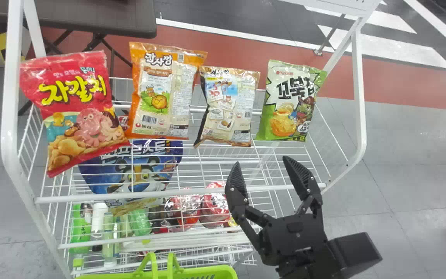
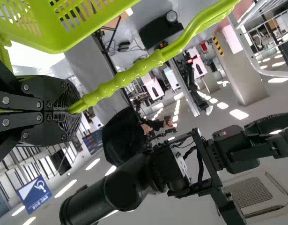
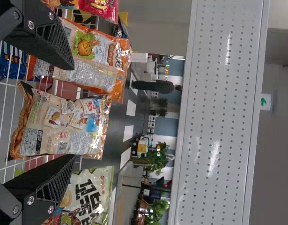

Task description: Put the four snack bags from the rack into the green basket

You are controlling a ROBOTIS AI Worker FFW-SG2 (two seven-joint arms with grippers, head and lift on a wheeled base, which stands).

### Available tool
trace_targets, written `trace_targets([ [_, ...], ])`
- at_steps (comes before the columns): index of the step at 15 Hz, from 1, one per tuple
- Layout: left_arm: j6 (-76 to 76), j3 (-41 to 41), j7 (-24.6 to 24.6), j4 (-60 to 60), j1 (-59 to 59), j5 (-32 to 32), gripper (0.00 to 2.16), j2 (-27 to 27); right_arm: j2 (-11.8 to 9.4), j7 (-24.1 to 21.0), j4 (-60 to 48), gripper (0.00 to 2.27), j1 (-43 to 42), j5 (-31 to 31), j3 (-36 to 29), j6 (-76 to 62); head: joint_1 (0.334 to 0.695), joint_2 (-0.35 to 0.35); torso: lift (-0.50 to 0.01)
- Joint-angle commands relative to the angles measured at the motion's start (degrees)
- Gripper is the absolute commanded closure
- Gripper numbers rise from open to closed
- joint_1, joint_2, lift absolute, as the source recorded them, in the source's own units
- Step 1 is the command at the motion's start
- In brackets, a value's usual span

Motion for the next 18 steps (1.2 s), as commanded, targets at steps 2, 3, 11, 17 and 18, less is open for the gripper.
trace_targets([
  [2, 0.0, 0.0, -0.1, -0.2, 0.0, 0.0, 2.13, 0.0, 0.0, 0.0, 0.0, 0.17, 0.0, 0.0, 0.0, 0.0, 0.695, -0.350, -0.006],
  [3, 0.0, 0.0, -0.1, -0.2, 0.1, 0.0, 2.13, 0.1, -0.1, 0.0, 0.0, 0.17, 0.0, 0.0, 0.0, -0.2, 0.695, -0.350, -0.006],
  [11, -0.2, 0.3, -0.4, -0.1, 0.2, 0.1, 2.13, 0.1, 0.0, 0.0, 0.0, 0.17, 0.1, -0.3, -0.6, -0.2, 0.695, -0.350, -0.006],
  [17, -0.4, 0.5, -0.3, 0.0, 0.2, 0.1, 2.13, 0.0, 0.0, 0.0, 0.2, 0.17, -0.1, -0.4, -0.8, -0.2, 0.695, -0.350, -0.006],
  [18, -0.5, 0.6, -0.1, 0.2, 0.2, 0.2, 2.13, -0.1, 0.0, 0.0, 0.3, 0.17, -0.2, -0.4, -0.8, -0.2, 0.695, -0.350, -0.006],
])
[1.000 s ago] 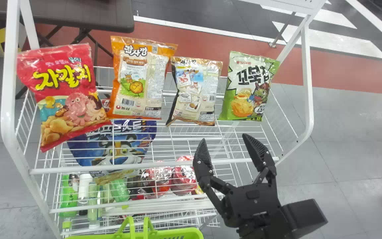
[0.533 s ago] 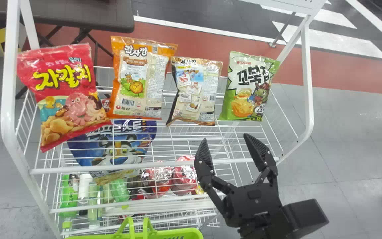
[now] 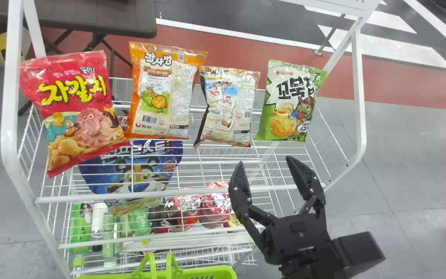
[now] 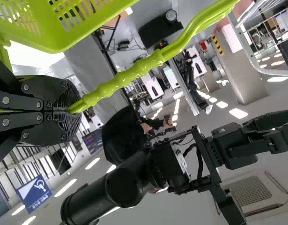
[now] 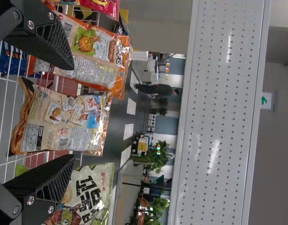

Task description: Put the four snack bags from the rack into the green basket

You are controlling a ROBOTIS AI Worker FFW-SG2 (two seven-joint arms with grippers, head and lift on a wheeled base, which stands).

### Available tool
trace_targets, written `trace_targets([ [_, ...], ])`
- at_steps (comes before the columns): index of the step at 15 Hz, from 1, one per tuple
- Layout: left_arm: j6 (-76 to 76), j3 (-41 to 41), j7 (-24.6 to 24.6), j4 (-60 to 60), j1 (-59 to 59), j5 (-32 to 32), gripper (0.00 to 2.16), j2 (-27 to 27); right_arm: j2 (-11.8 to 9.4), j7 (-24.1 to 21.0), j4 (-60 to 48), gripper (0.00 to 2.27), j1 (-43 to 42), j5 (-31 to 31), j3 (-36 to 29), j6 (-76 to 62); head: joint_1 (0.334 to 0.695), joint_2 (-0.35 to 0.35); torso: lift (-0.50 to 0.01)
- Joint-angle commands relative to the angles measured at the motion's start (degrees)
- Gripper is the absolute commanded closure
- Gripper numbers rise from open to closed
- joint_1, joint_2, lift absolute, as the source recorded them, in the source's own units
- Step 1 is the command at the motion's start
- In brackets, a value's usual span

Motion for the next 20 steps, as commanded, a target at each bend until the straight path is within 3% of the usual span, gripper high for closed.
trace_targets([
  [1, -0.6, 0.1, 0.4, 0.3, 0.0, 0.2, 2.13, -0.1, 0.0, 0.0, 0.2, 0.17, -0.2, -0.1, 0.0, -0.2, 0.695, -0.350, -0.006],
  [9, -1.5, -0.7, 0.2, 0.0, 0.2, -0.5, 2.13, 0.0, 0.3, 0.7, 2.6, 0.17, -4.0, -1.6, 0.2, -1.2, 0.695, -0.350, -0.006],
  [12, -1.5, -1.4, 0.1, 0.4, -0.1, -1.4, 2.13, 0.1, 1.6, 7.4, 5.4, 0.17, -11.1, -2.8, 2.4, 1.8, 0.695, -0.350, -0.006],
  [17, -2.0, -2.4, 0.0, 0.4, 0.3, -1.4, 2.13, 0.6, 1.7, 12.7, 15.8, 0.17, -29.3, -2.1, 11.1, 16.7, 0.695, -0.350, -0.006],
  [20, -2.3, -2.4, -0.5, 0.3, 0.3, -1.4, 2.13, 0.7, 1.7, 17.5, 21.3, 0.17, -38.2, -4.9, 14.6, 22.3, 0.695, -0.235, -0.006],
])
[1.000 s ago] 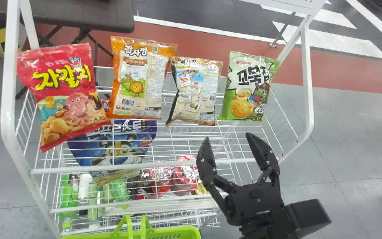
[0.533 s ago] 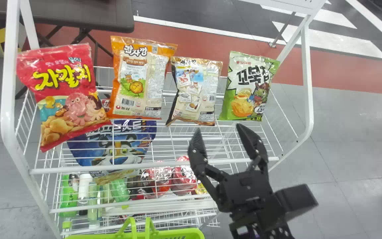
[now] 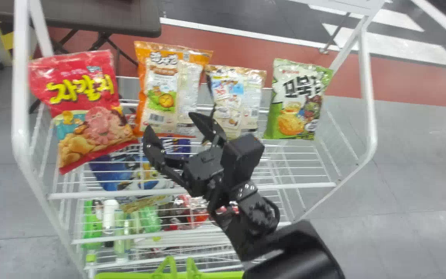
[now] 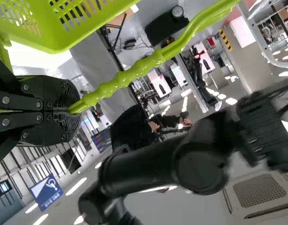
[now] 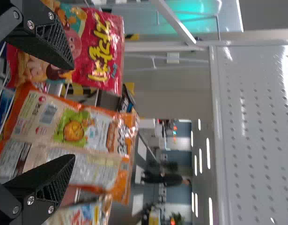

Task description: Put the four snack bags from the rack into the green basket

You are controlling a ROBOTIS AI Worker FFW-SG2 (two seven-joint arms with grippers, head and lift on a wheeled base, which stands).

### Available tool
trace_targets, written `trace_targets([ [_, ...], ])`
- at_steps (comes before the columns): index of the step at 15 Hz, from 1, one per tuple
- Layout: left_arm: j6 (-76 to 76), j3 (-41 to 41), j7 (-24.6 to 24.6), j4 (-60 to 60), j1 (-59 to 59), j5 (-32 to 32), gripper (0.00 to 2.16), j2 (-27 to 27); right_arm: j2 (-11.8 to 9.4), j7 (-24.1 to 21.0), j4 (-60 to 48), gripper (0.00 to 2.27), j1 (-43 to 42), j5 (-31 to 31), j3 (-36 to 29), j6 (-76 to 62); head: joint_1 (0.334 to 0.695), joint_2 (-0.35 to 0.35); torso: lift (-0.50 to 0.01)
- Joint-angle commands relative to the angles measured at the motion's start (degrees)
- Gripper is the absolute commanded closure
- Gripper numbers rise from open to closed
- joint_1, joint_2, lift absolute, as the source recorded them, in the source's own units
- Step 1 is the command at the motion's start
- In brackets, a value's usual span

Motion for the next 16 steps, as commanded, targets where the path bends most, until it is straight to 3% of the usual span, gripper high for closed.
trace_targets([
  [1, -0.3, 0.0, -0.2, 0.0, 0.0, 0.1, 2.13, 0.2, 0.2, 0.4, 4.0, 0.17, -6.6, -1.1, 3.4, 4.9, 0.695, -0.197, -0.006],
  [3, -0.7, 0.0, -0.9, -0.1, 0.0, 0.4, 2.13, 0.4, 1.4, 0.5, 7.6, 0.17, -11.8, -1.5, 5.7, 8.9, 0.695, -0.116, -0.006],
  [6, -1.4, 0.1, -1.1, -0.2, -0.1, 1.2, 2.13, 1.2, 4.8, 4.6, 14.2, 0.17, -18.5, -2.3, 6.5, 14.4, 0.695, -0.020, -0.006],
  [8, -1.9, 0.3, -1.1, 0.1, -0.2, 1.7, 2.13, 1.6, 5.2, 6.0, 18.1, 0.19, -23.3, -2.3, 8.0, 19.1, 0.695, 0.030, -0.006],
  [9, -2.5, 0.3, -1.1, 0.3, -0.3, 2.0, 2.13, 1.7, 5.2, 6.4, 19.6, 0.32, -25.4, -2.5, 8.6, 21.9, 0.695, 0.049, -0.006],
  [11, -2.6, 0.3, -1.2, 0.8, -0.8, 2.4, 2.13, 2.0, 5.2, 7.2, 21.3, 1.37, -28.4, -1.3, 9.7, 28.1, 0.695, 0.072, -0.006],
  [14, -3.3, 0.3, -1.3, 1.8, -1.9, 3.5, 2.13, 2.5, 5.2, 8.5, 21.9, 1.89, -30.3, 0.2, 10.2, 32.1, 0.695, 0.088, -0.006],
  [16, -3.7, 0.2, -1.4, 2.7, -2.8, 4.3, 2.13, 2.7, 5.2, 8.8, 19.5, 1.93, -28.4, 1.1, 9.9, 32.1, 0.695, 0.086, -0.006],
])
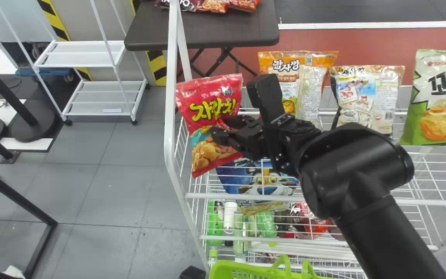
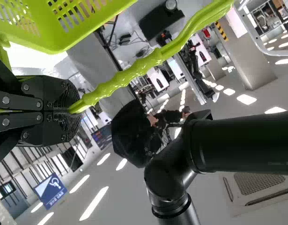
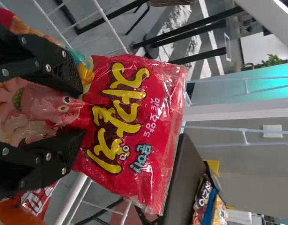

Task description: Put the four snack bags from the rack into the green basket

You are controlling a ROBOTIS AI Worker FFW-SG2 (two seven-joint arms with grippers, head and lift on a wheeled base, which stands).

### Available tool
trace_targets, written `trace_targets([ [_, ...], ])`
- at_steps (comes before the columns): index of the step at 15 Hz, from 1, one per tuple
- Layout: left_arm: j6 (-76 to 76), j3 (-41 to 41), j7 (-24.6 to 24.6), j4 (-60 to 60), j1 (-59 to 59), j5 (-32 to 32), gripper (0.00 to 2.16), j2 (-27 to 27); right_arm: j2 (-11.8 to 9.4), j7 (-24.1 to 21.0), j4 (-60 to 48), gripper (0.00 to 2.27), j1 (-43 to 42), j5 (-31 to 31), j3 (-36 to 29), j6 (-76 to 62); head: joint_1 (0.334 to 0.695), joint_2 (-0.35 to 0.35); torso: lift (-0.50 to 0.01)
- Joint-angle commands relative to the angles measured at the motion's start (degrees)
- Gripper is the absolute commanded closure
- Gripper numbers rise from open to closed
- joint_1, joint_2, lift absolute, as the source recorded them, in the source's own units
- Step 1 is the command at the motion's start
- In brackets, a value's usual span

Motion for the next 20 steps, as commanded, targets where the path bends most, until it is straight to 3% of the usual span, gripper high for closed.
trace_targets([
  [1, -0.4, -0.1, -0.4, 0.9, -0.9, 0.6, 2.13, 0.0, 0.1, -0.1, -4.9, 1.93, 3.0, 1.8, -0.4, 0.7, 0.695, 0.086, -0.006],
  [5, -0.4, -0.2, -0.4, 1.5, -1.8, 0.7, 2.13, -0.3, -1.1, 0.0, -18.8, 1.93, 11.0, 2.6, -2.6, 1.5, 0.695, 0.082, -0.006],
  [9, -0.4, -0.1, 0.0, 2.2, -2.2, 0.6, 2.13, -0.7, -7.3, 3.5, -33.5, 1.93, 21.5, -6.4, -11.3, 2.2, 0.695, 0.026, -0.006],
  [11, -0.4, 0.5, 0.0, 1.9, -2.2, 0.6, 2.13, -0.7, -9.8, 6.8, -43.9, 1.93, 29.6, -11.0, -19.3, 8.0, 0.695, -0.056, -0.006],
  [13, -0.3, 1.0, 0.1, 1.9, -2.2, 0.6, 2.13, -0.7, -14.2, 7.1, -53.4, 1.93, 40.6, -14.6, -28.6, 11.4, 0.695, -0.128, -0.006],
  [14, -0.3, 1.2, 0.3, 1.9, -2.2, 0.6, 2.13, -0.7, -14.9, 7.4, -56.5, 1.93, 45.4, -16.0, -33.1, 11.6, 0.695, -0.234, -0.006],
  [16, -0.3, 2.3, 0.4, 1.9, -2.2, 0.6, 2.13, -0.9, -15.0, 8.6, -60.9, 1.93, 52.9, -18.8, -42.1, 16.0, 0.695, -0.346, -0.006],
  [18, 0.4, 2.9, 0.2, 1.5, -2.4, 1.0, 2.13, -1.2, -14.8, 10.0, -63.4, 1.93, 56.3, -18.7, -46.0, 23.9, 0.695, -0.350, -0.006],
  [20, 0.4, 3.7, -0.2, 1.2, -2.3, 2.3, 2.13, -1.5, -14.9, 10.3, -64.1, 1.93, 57.7, -16.6, -45.3, 30.5, 0.695, -0.350, -0.006],
])
